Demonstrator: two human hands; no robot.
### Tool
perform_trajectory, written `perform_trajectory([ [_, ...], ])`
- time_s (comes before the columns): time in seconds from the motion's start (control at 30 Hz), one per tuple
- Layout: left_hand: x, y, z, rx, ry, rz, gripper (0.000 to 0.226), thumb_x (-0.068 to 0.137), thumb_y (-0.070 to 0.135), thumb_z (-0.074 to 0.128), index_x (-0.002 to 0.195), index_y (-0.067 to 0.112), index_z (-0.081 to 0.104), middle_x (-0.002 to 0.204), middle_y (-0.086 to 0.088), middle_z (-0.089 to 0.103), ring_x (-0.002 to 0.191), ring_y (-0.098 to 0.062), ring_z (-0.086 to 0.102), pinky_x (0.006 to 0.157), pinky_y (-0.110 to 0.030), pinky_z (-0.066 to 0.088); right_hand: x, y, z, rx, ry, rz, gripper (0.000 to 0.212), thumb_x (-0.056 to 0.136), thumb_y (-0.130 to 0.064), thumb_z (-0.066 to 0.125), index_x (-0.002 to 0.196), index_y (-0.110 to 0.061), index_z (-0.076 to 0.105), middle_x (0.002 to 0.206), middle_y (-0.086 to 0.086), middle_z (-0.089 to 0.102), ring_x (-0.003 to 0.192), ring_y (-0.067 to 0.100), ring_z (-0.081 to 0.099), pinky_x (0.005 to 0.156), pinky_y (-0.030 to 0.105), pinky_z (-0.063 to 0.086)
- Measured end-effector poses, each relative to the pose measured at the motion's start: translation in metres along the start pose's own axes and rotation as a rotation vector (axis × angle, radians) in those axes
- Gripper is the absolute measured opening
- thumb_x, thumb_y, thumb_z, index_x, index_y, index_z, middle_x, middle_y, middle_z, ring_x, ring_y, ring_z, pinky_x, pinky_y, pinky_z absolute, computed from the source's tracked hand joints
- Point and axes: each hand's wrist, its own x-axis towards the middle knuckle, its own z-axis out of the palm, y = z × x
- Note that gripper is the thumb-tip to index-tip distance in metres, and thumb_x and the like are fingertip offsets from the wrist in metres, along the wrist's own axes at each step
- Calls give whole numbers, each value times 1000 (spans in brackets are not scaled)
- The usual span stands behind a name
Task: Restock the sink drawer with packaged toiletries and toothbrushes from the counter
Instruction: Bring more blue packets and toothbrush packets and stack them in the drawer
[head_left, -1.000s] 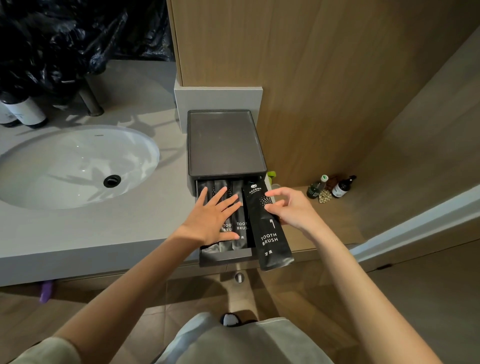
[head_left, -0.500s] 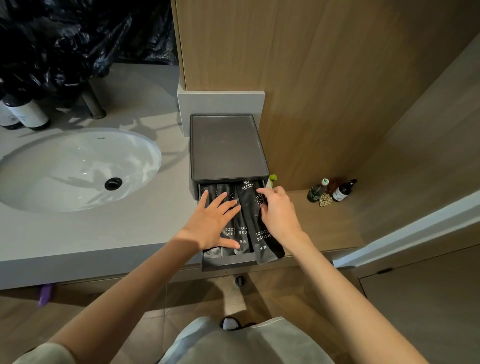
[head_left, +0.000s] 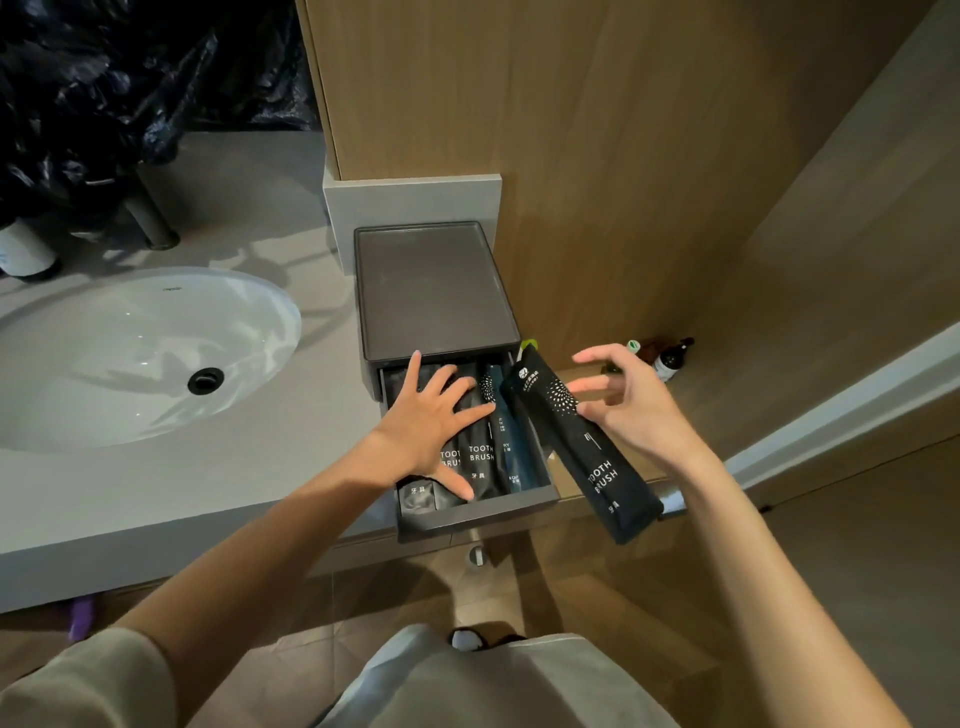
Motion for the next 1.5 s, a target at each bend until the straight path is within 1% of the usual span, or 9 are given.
perform_trajectory([
  [0.1,11,0,-9,45,-51,86,124,55,94,38,153,29,1,162,-3,8,146,-37,9,113,-61,-2,-8,3,-3,59,48,-14,49,79,12,66,117,-17,57,102,3,70,90,2,65,63,10,48],
  [0.33,23,1,-23,116,-226,189,122,58,92,40,153,29,-5,162,7,1,147,-35,-4,116,-57,-8,-12,13,4,245,61,35,52,80,14,64,114,-24,56,110,10,69,85,17,68,76,31,58],
  [0.63,15,-3,-13,107,-102,168,123,55,96,34,153,29,3,160,2,15,148,-33,1,113,-59,-11,-11,16,6,452,11,163,53,80,17,62,118,-20,58,104,10,72,96,21,69,81,31,57],
  [0.73,8,-7,-4,67,-86,157,120,58,95,34,153,30,-1,162,3,8,148,-32,-2,114,-60,-10,-9,15,12,535,-31,230,54,81,19,59,122,-14,55,105,14,70,91,22,68,68,24,57],
  [0.87,2,-10,4,-8,-72,151,117,60,93,34,153,31,-2,162,4,1,148,-29,-7,113,-62,-11,-3,14,29,576,-39,310,55,81,20,58,126,-11,54,112,19,67,102,29,66,77,34,54],
  [1.03,-9,-10,11,16,-19,124,118,59,93,17,152,25,-8,162,2,-7,149,-25,-11,114,-60,-12,11,11,50,625,2,356,53,81,21,56,123,-10,54,115,23,65,93,28,63,63,29,49],
  [1.27,-26,-7,22,-15,77,70,114,71,89,18,152,8,15,160,-8,15,148,-25,13,117,-51,1,27,12,59,625,20,393,49,81,18,59,120,-12,58,115,18,66,90,22,64,59,23,49],
  [1.37,-28,-5,23,-67,86,64,113,73,86,19,152,7,5,161,-8,2,149,-24,4,120,-46,-2,27,14,63,455,51,329,46,81,14,62,118,-12,58,114,16,67,86,19,64,64,26,52],
  [1.5,-31,-3,20,-107,81,49,113,70,83,19,152,8,-1,161,-7,-6,149,-21,-2,121,-43,-6,24,13,68,-169,112,41,32,79,0,73,101,-23,66,101,-3,67,91,11,62,83,25,50],
])
